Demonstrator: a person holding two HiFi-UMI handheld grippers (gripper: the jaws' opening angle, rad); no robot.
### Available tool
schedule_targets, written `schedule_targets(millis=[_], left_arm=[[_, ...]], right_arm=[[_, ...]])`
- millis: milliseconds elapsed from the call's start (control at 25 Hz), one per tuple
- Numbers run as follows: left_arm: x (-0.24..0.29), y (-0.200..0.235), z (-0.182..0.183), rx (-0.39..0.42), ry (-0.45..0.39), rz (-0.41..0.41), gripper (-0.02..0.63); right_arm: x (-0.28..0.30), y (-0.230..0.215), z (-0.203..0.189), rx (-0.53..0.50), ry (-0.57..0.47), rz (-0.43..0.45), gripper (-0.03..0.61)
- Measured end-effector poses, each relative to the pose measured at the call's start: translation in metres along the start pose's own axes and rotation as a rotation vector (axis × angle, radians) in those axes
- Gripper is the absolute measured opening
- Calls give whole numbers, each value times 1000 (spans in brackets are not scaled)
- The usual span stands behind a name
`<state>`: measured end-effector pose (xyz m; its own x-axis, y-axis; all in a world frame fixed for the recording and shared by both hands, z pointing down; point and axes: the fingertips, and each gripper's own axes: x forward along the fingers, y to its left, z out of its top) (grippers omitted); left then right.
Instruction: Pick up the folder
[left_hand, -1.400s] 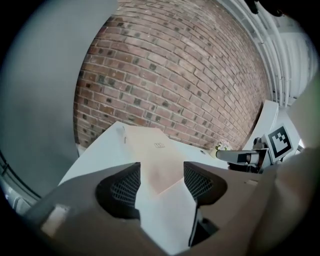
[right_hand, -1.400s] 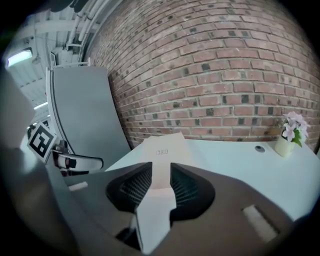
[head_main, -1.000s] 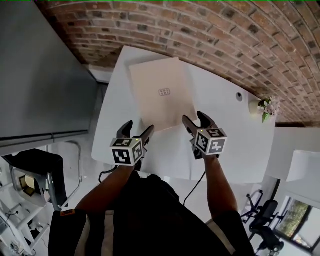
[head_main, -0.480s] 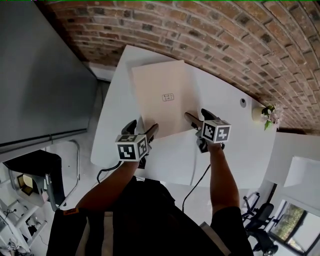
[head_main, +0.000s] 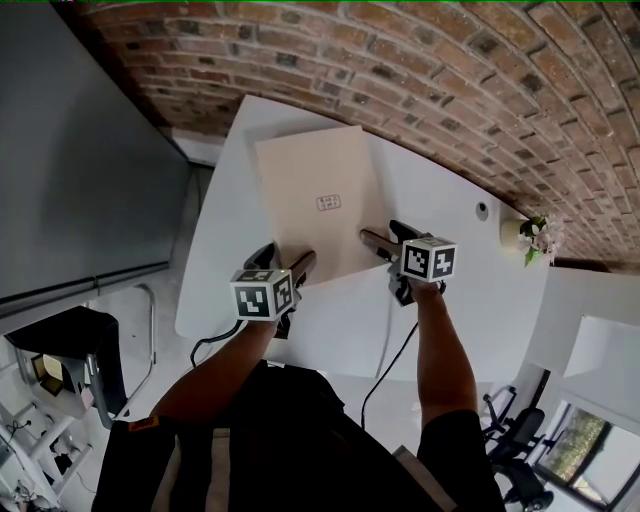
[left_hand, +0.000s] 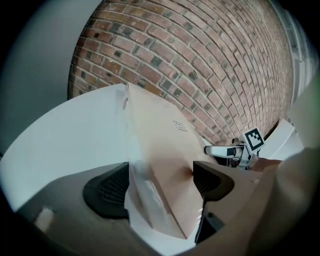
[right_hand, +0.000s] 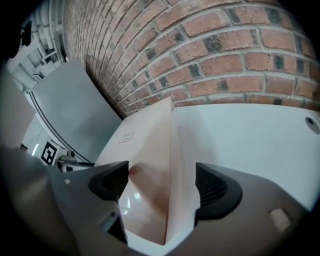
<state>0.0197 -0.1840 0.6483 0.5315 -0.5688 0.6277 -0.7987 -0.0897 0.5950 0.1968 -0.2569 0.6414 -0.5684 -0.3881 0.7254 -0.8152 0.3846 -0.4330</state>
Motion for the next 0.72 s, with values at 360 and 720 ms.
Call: schedule_targets(millis=[360,720], left_arm=[[6,1,4,-39,-50,-3,388],[-8,0,-8,-36,-1,-18,385]], right_arm=[[5,12,8,20,-42,69,324],[-8,32,-10,4,-75,-1,305]])
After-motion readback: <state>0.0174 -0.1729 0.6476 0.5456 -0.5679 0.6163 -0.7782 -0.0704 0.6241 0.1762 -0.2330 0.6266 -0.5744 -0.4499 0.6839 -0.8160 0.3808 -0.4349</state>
